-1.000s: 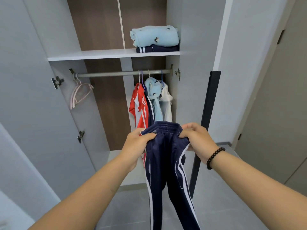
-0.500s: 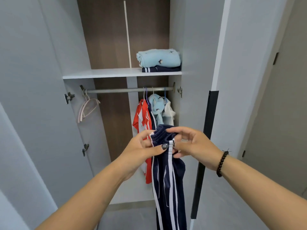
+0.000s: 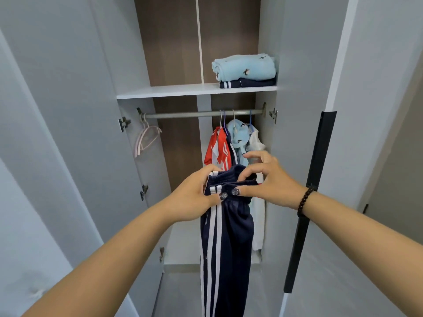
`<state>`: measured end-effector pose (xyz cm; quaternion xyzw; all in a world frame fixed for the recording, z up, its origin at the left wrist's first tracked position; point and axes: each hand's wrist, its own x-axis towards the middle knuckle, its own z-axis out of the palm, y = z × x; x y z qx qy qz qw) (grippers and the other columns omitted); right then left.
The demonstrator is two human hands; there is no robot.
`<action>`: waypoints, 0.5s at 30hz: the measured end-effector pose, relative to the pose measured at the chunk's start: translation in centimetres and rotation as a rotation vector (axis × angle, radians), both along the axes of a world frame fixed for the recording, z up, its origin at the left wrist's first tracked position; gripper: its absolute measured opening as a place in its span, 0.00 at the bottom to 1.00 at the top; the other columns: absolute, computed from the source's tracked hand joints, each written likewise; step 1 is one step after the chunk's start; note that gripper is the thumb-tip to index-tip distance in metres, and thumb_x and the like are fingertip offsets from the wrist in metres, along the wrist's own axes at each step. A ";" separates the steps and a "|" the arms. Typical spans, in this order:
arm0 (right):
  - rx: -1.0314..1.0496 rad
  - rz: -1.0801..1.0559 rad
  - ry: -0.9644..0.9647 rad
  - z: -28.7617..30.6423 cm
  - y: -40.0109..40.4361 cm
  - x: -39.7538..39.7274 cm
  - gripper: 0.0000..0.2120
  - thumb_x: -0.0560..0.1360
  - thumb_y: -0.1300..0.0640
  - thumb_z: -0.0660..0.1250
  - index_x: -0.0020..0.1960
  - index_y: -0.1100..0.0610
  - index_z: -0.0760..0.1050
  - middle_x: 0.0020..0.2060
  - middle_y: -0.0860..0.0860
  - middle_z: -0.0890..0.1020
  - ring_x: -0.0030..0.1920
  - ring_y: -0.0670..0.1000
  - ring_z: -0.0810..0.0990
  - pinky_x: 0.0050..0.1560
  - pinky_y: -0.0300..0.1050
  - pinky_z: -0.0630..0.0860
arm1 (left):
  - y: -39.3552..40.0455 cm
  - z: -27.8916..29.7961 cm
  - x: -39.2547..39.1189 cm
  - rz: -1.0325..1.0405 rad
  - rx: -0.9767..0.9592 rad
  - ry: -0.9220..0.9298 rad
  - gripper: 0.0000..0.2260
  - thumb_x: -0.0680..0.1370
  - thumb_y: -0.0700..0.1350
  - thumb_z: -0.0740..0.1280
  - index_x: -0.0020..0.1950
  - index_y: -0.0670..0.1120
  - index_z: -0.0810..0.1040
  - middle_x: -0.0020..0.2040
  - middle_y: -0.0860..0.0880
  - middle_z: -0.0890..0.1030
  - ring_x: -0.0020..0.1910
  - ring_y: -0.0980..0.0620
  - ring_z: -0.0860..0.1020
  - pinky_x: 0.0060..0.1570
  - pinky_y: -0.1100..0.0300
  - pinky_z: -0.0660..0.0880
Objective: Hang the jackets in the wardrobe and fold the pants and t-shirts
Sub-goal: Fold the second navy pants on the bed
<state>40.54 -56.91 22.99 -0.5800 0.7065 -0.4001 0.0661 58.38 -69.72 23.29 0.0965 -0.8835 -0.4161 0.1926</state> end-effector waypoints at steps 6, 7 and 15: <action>0.227 0.134 0.157 -1.4 -2.0 -0.9 0.12 0.66 0.47 0.77 0.46 0.52 0.82 0.56 0.47 0.76 0.58 0.48 0.73 0.62 0.50 0.73 | -3.8 -1.1 2.1 0.049 -0.027 -0.098 0.10 0.79 0.38 0.66 0.54 0.53 0.71 0.49 0.45 0.78 0.47 0.40 0.75 0.47 0.46 0.76; 0.247 0.161 0.144 -1.1 -2.4 -0.8 0.12 0.66 0.49 0.77 0.45 0.55 0.82 0.51 0.49 0.78 0.52 0.48 0.77 0.56 0.49 0.76 | -4.3 -1.4 2.4 0.060 -0.073 -0.160 0.10 0.79 0.39 0.65 0.54 0.54 0.70 0.48 0.46 0.78 0.42 0.43 0.74 0.42 0.49 0.75; 0.077 0.243 0.110 -0.7 -5.0 1.4 0.09 0.72 0.55 0.73 0.48 0.59 0.77 0.40 0.54 0.81 0.41 0.54 0.80 0.46 0.54 0.78 | -5.8 -3.2 4.9 0.184 -0.145 -0.013 0.17 0.82 0.40 0.56 0.66 0.60 0.60 0.57 0.50 0.75 0.52 0.40 0.76 0.55 0.41 0.74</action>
